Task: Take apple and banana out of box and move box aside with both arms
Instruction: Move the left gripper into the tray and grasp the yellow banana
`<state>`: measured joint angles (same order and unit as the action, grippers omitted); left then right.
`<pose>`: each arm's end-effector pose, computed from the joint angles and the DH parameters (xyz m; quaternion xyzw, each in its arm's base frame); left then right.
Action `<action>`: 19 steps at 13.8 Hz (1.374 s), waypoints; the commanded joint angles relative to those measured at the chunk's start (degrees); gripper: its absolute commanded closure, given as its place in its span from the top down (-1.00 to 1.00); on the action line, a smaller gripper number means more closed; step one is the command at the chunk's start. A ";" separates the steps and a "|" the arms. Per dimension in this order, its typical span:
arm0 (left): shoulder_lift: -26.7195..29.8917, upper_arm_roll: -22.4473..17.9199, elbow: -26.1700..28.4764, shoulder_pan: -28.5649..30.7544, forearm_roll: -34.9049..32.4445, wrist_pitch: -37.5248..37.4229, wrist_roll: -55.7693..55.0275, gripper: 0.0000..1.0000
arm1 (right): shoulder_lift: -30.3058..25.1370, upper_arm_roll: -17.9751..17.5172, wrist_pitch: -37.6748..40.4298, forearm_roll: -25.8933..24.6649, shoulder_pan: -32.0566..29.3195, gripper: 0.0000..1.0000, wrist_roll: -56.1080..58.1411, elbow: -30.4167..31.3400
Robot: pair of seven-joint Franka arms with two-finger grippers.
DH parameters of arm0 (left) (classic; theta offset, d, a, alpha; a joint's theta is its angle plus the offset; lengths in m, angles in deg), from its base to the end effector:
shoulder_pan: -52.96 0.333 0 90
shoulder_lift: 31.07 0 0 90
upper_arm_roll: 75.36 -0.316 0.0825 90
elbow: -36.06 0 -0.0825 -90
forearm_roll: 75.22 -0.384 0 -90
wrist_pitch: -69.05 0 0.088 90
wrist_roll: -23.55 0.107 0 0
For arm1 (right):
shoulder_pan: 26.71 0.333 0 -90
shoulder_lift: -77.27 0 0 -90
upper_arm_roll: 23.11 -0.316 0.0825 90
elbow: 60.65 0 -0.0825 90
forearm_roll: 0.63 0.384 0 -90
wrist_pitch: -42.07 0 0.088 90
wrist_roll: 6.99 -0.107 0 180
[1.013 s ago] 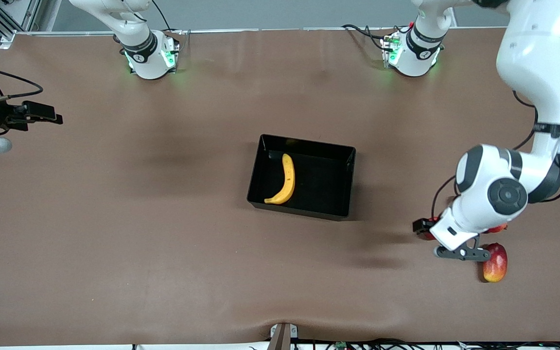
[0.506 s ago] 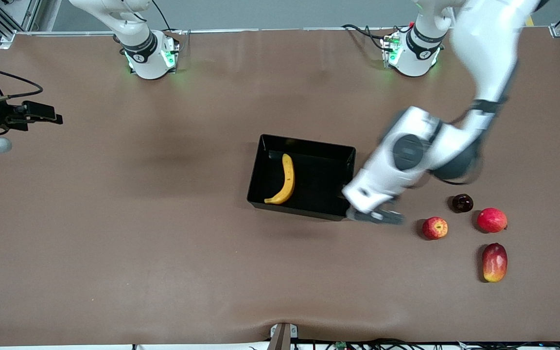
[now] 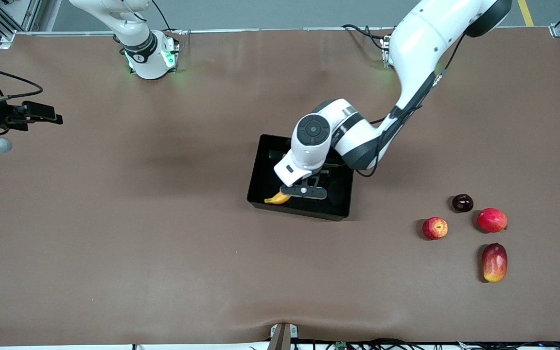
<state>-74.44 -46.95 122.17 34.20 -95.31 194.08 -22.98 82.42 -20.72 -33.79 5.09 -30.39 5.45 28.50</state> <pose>0.5364 -0.4696 0.2589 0.9986 -0.0460 -0.0085 0.0235 0.5476 -0.0447 0.5651 -0.9842 -0.0588 0.1502 0.0730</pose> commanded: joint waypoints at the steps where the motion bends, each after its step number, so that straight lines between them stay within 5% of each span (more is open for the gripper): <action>1: -3.55 -2.73 -2.10 -3.64 -1.27 3.72 -3.38 1.00 | 0.56 -0.55 0.72 0.96 -1.07 1.00 -0.14 -1.00; 6: -6.45 -7.66 -2.10 -9.19 -1.27 10.22 -8.21 1.00 | 0.47 -0.64 0.72 1.22 -0.72 1.00 -0.14 -1.08; 11: -7.51 -7.93 -1.92 -10.33 -1.35 10.50 -8.48 0.97 | 0.47 -0.73 0.72 0.96 -0.28 1.00 -0.23 -0.82; 13: -8.48 -7.93 -2.01 -10.60 -1.35 10.50 -8.48 0.25 | 1.17 -0.64 0.11 0.09 -0.45 1.00 0.21 -1.08; 15: -8.22 -7.93 -2.01 -10.60 -1.44 10.50 -7.96 -0.87 | 1.61 -0.55 -1.03 -1.05 -0.98 1.00 0.21 -1.26; 19: -4.72 -7.84 -2.18 -10.07 -1.71 9.36 -7.95 -1.00 | 8.98 -0.46 -4.20 -1.15 -0.54 1.00 0.30 -1.35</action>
<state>-81.47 -54.27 120.07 24.38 -95.55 204.16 -30.01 86.48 -20.75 -37.78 4.69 -30.58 5.46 28.65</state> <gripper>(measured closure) 0.656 0.000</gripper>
